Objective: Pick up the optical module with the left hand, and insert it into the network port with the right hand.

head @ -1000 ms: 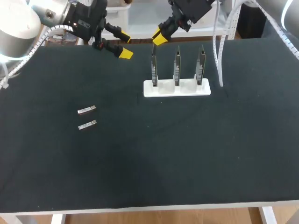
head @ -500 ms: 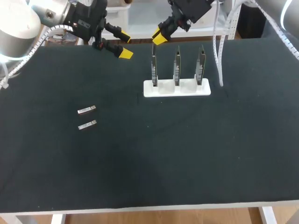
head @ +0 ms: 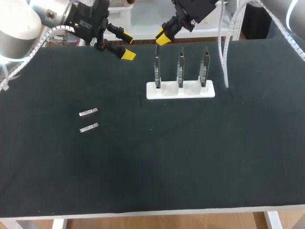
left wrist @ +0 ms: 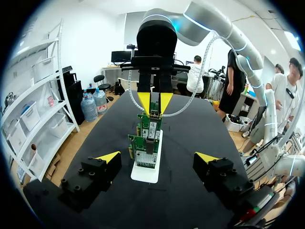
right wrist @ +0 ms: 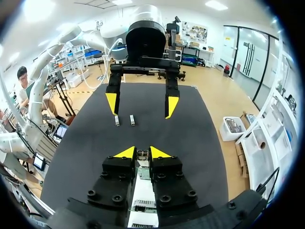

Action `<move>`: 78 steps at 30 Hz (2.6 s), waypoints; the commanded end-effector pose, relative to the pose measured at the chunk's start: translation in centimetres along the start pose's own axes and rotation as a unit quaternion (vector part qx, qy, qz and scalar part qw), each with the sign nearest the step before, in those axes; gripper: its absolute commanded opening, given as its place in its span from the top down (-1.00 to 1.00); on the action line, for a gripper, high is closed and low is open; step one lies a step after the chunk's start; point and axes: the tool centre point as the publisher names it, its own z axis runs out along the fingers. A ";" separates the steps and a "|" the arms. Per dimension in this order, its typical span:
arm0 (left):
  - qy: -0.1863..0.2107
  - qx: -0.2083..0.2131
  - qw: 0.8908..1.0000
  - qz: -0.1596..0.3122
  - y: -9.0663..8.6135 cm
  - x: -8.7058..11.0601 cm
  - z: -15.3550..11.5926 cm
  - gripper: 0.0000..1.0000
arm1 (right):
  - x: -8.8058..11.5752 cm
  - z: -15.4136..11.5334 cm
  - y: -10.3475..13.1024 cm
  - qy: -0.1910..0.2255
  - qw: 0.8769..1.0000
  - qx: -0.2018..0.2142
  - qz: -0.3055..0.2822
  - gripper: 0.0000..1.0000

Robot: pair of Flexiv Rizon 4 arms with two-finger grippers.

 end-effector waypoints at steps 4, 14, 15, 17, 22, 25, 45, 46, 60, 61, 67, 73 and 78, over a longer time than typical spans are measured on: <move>0.001 -0.002 1.000 -0.001 -0.1 0.0 0.0 -1.00 | 0.0 0.1 -0.8 0.003 0.956 -0.293 0.000 1.00; 0.001 -0.002 1.000 -0.001 -0.1 0.0 0.0 -1.00 | -0.1 0.1 -1.0 0.003 0.957 -0.292 -0.001 1.00; 0.001 -0.002 1.000 -0.001 -0.1 0.0 0.0 -1.00 | -0.1 0.1 -1.0 0.003 0.957 -0.291 -0.001 1.00; 0.001 -0.002 1.000 -0.001 -0.1 0.0 0.0 -1.00 | -0.2 0.1 -1.0 0.004 0.957 -0.291 -0.002 1.00; 0.001 -0.002 1.000 -0.001 -0.1 0.0 0.0 -1.00 | -0.3 0.0 -1.2 0.006 0.957 -0.290 -0.003 1.00; 0.001 -0.002 1.000 -0.001 -0.1 0.0 0.0 -1.00 | -0.3 -0.1 -1.2 0.008 0.958 -0.288 -0.002 1.00; 0.001 -0.002 1.000 -0.001 -0.1 0.0 0.0 -1.00 | -0.4 0.0 -1.1 0.009 0.961 -0.278 0.000 1.00; 0.001 -0.002 1.000 -0.001 -0.1 0.0 0.0 -1.00 | -0.4 0.0 -1.1 0.009 0.960 -0.279 0.001 1.00; 0.001 -0.002 1.000 -0.001 -0.1 0.0 0.0 -1.00 | -0.2 0.1 -0.9 0.013 0.960 -0.280 0.003 1.00; 0.001 -0.002 1.000 -0.001 -0.1 0.0 0.0 -1.00 | -0.2 0.2 -0.9 0.013 0.960 -0.280 0.003 1.00; 0.001 -0.002 1.000 -0.001 -0.1 0.0 0.0 -1.00 | -0.2 0.3 -1.0 0.014 0.959 -0.282 0.001 1.00; 0.001 -0.002 1.000 -0.001 -0.1 0.0 0.0 -1.00 | -0.2 0.3 -1.1 0.014 0.960 -0.281 0.002 1.00; 0.001 -0.002 1.000 -0.001 -0.1 0.0 0.0 -1.00 | -0.3 0.2 -1.0 0.015 0.960 -0.280 0.002 1.00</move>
